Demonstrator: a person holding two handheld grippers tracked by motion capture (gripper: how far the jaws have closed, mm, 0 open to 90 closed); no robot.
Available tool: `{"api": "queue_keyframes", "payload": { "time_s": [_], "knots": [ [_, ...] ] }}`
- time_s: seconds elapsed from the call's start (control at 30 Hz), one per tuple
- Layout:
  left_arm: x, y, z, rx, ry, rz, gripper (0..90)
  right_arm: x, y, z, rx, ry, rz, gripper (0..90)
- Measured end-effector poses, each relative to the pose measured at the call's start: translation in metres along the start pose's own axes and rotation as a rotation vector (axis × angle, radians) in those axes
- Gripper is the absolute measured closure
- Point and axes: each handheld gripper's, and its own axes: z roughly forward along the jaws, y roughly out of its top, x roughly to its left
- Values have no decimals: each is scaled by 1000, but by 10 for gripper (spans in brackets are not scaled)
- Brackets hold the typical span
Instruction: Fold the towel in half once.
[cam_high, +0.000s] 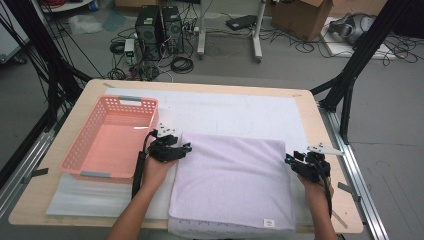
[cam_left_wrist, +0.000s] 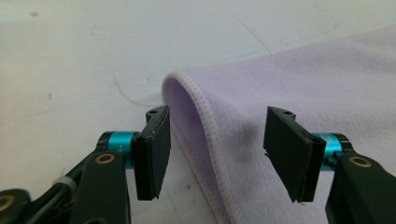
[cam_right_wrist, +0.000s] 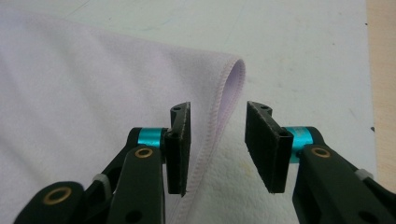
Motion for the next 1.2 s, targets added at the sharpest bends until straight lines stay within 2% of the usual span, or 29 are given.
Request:
{"api": "queue_keyframes", "payload": {
  "time_s": [0.03, 0.1, 0.2, 0.33, 0.4, 0.47, 0.53, 0.57, 0.6, 0.67, 0.7, 0.77, 0.83, 0.93, 1.0, 1.2],
  "knots": [
    [0, 1, 5, 20, -2, -9, 420, 0, 1, 2, 7, 2, 6, 576],
    [1, 0, 12, 35, 5, -36, 420, 0, 3, 8, 26, 10, -11, 545],
    [2, -1, 15, 30, 13, -43, 428, 0, 6, 18, 53, -1, -26, 497],
    [0, -1, 16, 35, 29, -17, 446, -3, 10, 33, 86, -24, -13, 467],
    [-2, -1, 16, 36, 34, -1, 525, -2, 12, 40, 104, -23, -24, 473],
    [-4, -1, 17, 40, 22, 24, 627, 0, 14, 42, 111, -16, -33, 554],
    [-6, -1, 17, 46, -9, 45, 749, 1, 15, 42, 117, 0, -35, 661],
    [-8, -1, 18, 47, -10, 31, 815, 2, 15, 43, 120, 7, -32, 709],
    [-8, -1, 18, 49, -7, 1, 832, 2, 16, 43, 123, 27, -27, 790],
    [-6, -1, 18, 53, -13, -45, 849, 3, 15, 43, 122, 46, -8, 835],
    [-6, -1, 18, 48, -11, -56, 853, 3, 15, 43, 122, 47, -6, 848],
    [-7, 0, 17, 38, 15, -37, 857, 2, 16, 42, 121, 51, -19, 857],
    [-5, 2, 17, 13, 26, -58, 857, 1, 17, 41, 104, 31, -33, 861],
    [-2, 8, 20, 12, 29, -73, 857, -5, 21, 42, 60, 31, -10, 864],
    [-1, 15, 22, -16, 37, -78, 857, -7, 27, 45, 43, 19, -14, 865],
    [11, 37, 36, -20, 63, -80, 857, -14, 54, 60, 10, -2, -45, 864]
  ]
}}
